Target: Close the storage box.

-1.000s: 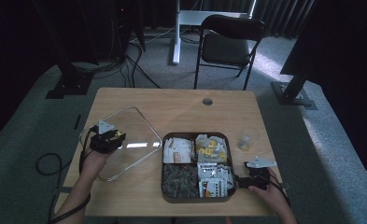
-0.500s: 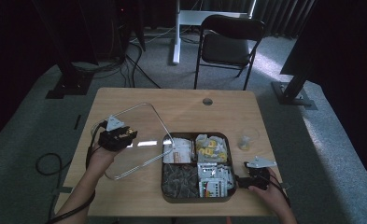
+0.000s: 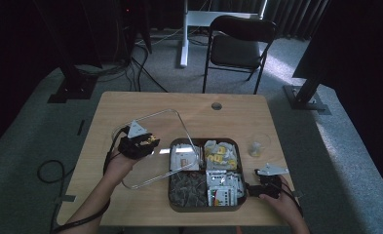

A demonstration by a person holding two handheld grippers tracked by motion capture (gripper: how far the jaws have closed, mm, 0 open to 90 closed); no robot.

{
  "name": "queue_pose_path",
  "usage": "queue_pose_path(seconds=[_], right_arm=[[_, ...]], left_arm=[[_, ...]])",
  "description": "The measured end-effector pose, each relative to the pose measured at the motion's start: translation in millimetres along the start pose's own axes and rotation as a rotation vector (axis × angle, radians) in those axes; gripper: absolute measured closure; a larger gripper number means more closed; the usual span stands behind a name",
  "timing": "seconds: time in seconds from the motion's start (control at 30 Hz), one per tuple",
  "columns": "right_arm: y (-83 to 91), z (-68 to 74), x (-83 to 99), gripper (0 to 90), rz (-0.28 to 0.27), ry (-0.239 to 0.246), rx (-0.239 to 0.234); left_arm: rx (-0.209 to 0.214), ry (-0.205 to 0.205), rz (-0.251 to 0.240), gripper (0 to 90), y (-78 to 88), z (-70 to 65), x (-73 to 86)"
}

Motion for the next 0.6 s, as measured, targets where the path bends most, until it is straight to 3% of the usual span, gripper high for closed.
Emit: queue_pose_path(seconds=[0.27,0.6], right_arm=[[0.0,0.1,0.1,20.4,0.001,-0.001,-0.001],[0.1,0.0,0.0,20.3,0.001,0.000,-0.001]], left_arm=[[0.054,-0.034,-0.022,59.0,-6.1,-28.7,-14.5],[0.110,-0.077,-0.014,59.0,-17.3,-59.6,-24.1]])
Point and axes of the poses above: each handheld gripper's, and its own axes: y roughly backward along the jaws, x roughly out of its underside, z roughly to its left, the point moved 9 cm from there along -y, roughly forward along the jaws
